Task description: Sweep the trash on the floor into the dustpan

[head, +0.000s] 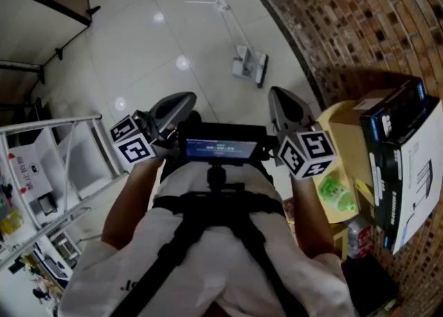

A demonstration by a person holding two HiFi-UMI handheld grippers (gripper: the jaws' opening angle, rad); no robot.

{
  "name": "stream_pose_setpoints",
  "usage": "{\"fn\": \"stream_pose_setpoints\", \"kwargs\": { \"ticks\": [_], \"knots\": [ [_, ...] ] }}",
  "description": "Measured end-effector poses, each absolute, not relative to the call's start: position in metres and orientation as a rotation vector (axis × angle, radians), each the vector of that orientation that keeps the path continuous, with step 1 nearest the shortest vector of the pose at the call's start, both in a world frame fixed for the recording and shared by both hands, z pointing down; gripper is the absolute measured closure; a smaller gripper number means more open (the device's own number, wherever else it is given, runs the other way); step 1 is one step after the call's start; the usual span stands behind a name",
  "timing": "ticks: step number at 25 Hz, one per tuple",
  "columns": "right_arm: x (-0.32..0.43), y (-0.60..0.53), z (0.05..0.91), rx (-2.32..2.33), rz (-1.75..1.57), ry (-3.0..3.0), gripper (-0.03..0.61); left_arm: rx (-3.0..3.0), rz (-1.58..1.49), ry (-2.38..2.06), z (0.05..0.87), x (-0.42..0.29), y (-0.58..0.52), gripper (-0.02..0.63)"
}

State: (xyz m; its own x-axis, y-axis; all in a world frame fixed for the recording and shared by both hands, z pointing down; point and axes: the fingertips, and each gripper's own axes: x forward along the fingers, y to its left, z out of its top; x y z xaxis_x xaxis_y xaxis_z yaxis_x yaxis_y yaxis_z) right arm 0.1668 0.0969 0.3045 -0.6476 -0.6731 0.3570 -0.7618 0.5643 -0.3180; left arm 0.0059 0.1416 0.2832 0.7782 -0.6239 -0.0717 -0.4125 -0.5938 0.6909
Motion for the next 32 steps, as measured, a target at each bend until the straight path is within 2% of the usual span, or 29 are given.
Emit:
{"fn": "stream_pose_setpoints", "kwargs": {
  "ticks": [8, 32],
  "knots": [
    [0.161, 0.115, 0.293, 1.274, 0.623, -2.538, 0.575, 2.304, -0.358, -0.707, 0.277, 0.007, 0.154, 0.614],
    [0.088, 0.140, 0.248, 1.384, 0.515, -2.508, 0.575, 2.368, -0.314, -0.670, 0.251, -0.077, 0.162, 0.614]
  ]
}}
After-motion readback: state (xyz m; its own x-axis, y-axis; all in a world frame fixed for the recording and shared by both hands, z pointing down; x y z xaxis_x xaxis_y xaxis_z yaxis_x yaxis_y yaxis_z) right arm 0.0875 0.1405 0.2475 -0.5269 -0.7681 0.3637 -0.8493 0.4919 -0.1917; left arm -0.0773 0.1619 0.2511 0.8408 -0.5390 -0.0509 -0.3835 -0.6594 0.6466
